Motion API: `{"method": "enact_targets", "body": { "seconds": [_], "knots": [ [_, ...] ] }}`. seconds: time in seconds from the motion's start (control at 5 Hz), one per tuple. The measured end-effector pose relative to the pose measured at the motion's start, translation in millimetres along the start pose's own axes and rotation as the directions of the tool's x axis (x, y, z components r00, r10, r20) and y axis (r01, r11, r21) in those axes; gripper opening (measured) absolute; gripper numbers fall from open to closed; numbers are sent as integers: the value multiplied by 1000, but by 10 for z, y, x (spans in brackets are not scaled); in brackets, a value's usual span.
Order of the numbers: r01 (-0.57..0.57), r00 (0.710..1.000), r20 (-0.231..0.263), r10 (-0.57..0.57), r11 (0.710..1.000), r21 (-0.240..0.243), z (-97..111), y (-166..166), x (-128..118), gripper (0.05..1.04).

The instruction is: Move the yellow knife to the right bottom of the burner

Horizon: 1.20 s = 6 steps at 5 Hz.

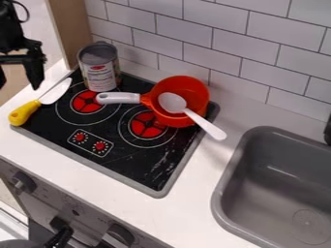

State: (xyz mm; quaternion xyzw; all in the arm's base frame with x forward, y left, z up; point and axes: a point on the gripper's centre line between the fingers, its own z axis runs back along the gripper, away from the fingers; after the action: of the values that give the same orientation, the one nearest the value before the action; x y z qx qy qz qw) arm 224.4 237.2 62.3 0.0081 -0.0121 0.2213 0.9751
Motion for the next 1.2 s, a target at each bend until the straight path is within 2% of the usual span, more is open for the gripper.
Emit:
{"method": "enact_targets", "body": {
  "seconds": [0.2,0.4,0.6,0.8,1.2],
  "knots": [
    [139,985,114,-134,989,-43,-90,26,45,1000],
    [197,970,156,-184,977,-76,-197,19,78,1000],
    [204,967,165,-194,978,-46,-365,10,70,1000],
    [194,964,184,-190,981,-3,-407,2,107,1000],
    [185,973,136,-187,982,28,-629,-29,69,1000]
  ]
}}
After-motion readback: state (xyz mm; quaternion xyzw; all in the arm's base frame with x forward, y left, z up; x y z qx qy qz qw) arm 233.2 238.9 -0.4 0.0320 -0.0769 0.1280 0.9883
